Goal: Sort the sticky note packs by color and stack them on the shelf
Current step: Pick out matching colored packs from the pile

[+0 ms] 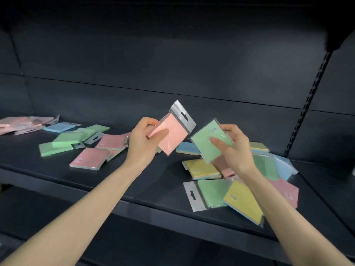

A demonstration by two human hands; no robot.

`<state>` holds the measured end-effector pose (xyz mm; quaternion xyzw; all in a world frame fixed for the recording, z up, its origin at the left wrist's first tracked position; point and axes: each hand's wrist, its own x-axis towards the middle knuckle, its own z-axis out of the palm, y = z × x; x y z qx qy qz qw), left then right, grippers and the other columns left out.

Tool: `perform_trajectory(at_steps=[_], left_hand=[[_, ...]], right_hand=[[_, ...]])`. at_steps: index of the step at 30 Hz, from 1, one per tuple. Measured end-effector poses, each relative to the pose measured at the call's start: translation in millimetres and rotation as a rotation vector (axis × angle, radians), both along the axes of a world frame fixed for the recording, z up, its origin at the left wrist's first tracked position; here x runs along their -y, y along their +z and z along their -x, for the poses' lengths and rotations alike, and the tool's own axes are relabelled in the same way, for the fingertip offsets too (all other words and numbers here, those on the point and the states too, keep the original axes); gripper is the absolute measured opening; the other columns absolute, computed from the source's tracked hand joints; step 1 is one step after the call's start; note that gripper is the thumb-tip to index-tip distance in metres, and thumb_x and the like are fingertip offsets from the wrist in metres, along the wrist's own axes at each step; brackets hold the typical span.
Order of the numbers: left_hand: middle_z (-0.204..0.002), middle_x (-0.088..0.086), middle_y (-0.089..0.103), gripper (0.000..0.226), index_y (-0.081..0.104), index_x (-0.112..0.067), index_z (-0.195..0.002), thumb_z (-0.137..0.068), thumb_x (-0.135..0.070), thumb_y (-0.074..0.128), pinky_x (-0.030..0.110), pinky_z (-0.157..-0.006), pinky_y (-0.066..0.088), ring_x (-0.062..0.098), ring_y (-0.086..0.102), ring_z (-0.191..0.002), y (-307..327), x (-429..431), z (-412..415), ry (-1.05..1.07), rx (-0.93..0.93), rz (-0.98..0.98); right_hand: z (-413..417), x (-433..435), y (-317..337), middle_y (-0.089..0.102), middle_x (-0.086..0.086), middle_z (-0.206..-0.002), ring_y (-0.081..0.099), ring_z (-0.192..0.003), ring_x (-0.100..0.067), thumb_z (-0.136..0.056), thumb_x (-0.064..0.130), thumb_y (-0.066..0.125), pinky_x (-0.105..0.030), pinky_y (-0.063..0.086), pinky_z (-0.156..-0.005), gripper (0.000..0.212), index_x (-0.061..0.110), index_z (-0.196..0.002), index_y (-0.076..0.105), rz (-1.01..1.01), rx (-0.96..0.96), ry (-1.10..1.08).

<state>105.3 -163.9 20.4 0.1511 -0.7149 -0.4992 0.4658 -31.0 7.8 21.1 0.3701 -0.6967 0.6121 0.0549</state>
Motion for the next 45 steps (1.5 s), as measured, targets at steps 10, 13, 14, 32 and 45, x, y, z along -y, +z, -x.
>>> perform_trajectory(at_steps=[10, 13, 14, 32, 45], left_hand=[[-0.094, 0.002, 0.065, 0.017, 0.054, -0.025, -0.086, -0.086, -0.014, 0.067, 0.023, -0.063, 0.046, 0.014, 0.06, -0.079, 11, 101, -87, 0.063, -0.021, 0.047], [-0.094, 0.004, 0.066, 0.021, 0.053, -0.027, -0.084, -0.085, -0.012, 0.067, 0.03, -0.065, 0.047, 0.016, 0.062, -0.081, 6, 140, -118, 0.068, 0.001, 0.034], [-0.093, 0.004, 0.065, 0.021, 0.054, -0.027, -0.083, -0.085, -0.012, 0.068, 0.029, -0.064, 0.047, 0.017, 0.061, -0.08, 4, 153, -127, 0.076, 0.006, 0.03], [-0.096, 0.011, 0.065, 0.016, 0.052, -0.021, -0.084, -0.086, -0.014, 0.066, 0.046, -0.075, 0.052, 0.025, 0.062, -0.085, -15, 224, -125, -0.093, 0.082, -0.111], [-0.094, 0.007, 0.069, 0.009, 0.058, -0.014, -0.096, -0.088, -0.01, 0.062, 0.034, -0.072, 0.046, 0.019, 0.063, -0.085, -31, 228, -104, -0.168, 0.121, -0.207]], right_hand=[[-66, 106, 8, 0.063, 0.012, -0.097, 0.059, -0.086, 0.001, -0.09, 0.014, 0.062, -0.007, 0.043, -0.064, 0.019, 0.019, -0.107, 0.056, -0.03, -0.053, 0.062], [-95, 145, 2, 0.062, 0.011, -0.096, 0.058, -0.085, 0.001, -0.091, 0.014, 0.061, -0.005, 0.042, -0.063, 0.018, 0.02, -0.108, 0.056, -0.059, -0.055, 0.055], [-104, 157, 0, 0.062, 0.01, -0.098, 0.058, -0.086, -0.001, -0.091, 0.015, 0.06, -0.005, 0.042, -0.063, 0.019, 0.02, -0.108, 0.056, -0.074, -0.059, 0.047], [-96, 205, -30, 0.052, -0.009, -0.115, 0.053, -0.1, -0.021, -0.09, 0.022, 0.062, -0.024, 0.035, -0.08, 0.033, 0.016, -0.122, 0.057, -0.491, -0.053, -0.231], [-103, 243, -13, 0.053, 0.004, -0.122, 0.055, -0.103, -0.009, -0.095, 0.028, 0.053, -0.011, 0.042, -0.083, 0.037, 0.021, -0.131, 0.05, -0.373, -0.05, 0.036]])
